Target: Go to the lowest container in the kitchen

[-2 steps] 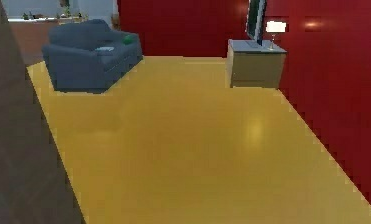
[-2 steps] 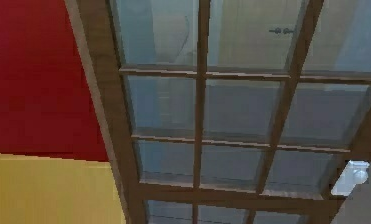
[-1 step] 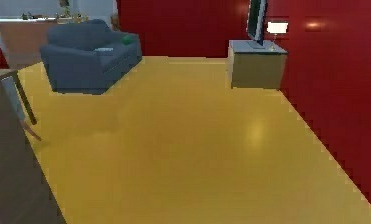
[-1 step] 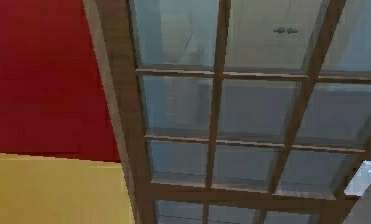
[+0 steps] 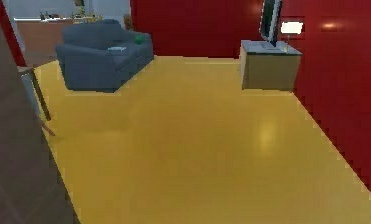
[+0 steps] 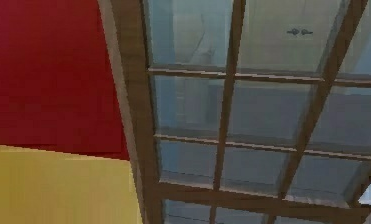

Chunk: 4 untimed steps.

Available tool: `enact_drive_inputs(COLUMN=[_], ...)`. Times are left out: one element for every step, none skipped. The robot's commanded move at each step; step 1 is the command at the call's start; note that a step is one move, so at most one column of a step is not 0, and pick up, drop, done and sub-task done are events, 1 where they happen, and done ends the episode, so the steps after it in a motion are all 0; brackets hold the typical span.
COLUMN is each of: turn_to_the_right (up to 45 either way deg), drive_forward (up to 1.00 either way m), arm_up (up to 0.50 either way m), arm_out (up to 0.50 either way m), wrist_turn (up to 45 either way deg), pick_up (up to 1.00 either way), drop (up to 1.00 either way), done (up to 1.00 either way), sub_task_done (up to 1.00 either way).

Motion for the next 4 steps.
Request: enact_drive_inputs(turn_to_the_right=[0.0,-45.0,-27.0,0.0], drive_forward=[0.65,0.00,0.00,0.70], arm_up=[0.00,0.00,0.00,0.00], arm_out=[0.00,0.00,0.00,0.00], wrist_turn=[0.0,0.0,0.0,0.0], pick_up=[0.00,0.00,0.00,0.00], drop=[0.00,0.00,0.00,0.00], done=[0.00,0.00,0.00,0.00], sub_task_done=[0.00,0.00,0.00,0.00])
